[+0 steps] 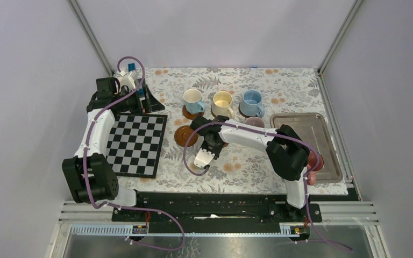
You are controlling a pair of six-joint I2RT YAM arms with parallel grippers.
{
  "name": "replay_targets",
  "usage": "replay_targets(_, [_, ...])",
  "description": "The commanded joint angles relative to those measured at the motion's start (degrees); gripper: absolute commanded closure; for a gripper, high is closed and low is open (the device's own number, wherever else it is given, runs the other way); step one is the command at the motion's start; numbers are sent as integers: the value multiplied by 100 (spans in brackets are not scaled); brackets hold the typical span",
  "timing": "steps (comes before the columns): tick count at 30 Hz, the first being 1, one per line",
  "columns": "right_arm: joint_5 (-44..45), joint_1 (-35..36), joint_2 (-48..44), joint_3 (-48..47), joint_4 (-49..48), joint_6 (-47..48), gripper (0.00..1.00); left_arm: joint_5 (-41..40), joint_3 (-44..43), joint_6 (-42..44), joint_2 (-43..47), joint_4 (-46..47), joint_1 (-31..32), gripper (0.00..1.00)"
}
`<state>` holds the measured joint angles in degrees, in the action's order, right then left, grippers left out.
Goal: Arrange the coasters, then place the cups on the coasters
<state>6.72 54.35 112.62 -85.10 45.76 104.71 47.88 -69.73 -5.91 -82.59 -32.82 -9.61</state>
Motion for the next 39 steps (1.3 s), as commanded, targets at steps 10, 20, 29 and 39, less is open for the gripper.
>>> replay_targets(10, [78, 301, -825, 303, -41, -451, 24, 295, -27, 37, 165, 276, -41, 1])
replay_targets(20, [-652, 352, -1552, -408, -84, -2905, 3, -195, -452, 607, 316, -58, 199, 1])
replay_targets(29, [-1860, -1347, -2752, -447, -589, -6713, 0, -1421, -715, 1599, 538, -461, 1460, 1])
replay_targets(39, [-2417, -3465, -3769, 950, -1374, -10095, 0, -2106, -883, 1269, 14, -299, 2860, 1])
